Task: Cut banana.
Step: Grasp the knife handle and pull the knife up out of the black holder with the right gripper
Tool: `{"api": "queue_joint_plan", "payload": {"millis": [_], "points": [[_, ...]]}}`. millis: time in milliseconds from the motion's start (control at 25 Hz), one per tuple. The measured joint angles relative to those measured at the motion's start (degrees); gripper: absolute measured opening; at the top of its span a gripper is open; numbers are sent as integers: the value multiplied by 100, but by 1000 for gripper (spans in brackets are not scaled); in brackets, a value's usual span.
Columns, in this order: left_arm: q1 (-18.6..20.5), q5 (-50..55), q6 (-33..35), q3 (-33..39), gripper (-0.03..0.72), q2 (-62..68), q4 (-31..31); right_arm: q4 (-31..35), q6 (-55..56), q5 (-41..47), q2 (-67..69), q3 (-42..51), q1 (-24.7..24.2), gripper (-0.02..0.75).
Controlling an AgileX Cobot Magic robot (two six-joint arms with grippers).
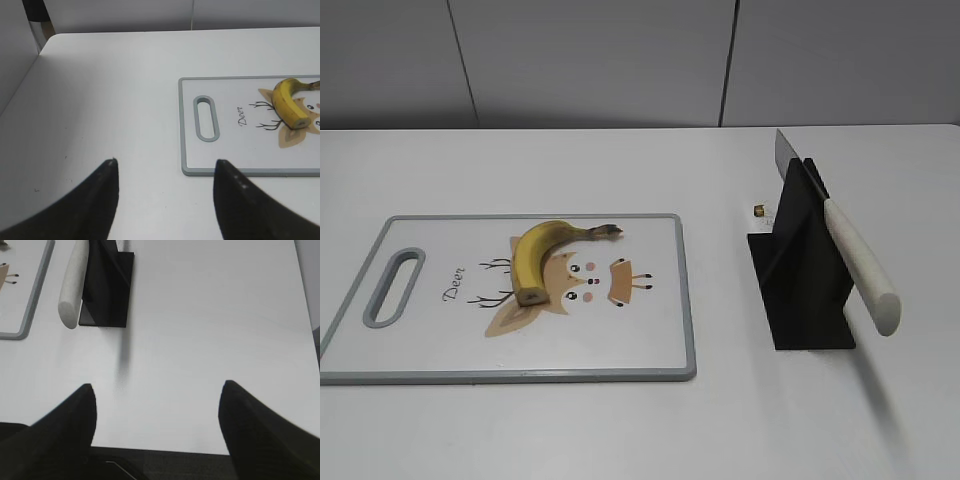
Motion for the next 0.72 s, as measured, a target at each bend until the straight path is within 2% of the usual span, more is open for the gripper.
{"api": "queue_joint_plan", "payload": {"millis": [200, 720], "points": [[0, 0, 0, 0, 577, 0, 0, -9, 287, 45, 662, -257, 312, 571], [0, 0, 0, 0, 577, 0, 0, -414, 559, 72, 2465, -742, 1972, 571]]}}
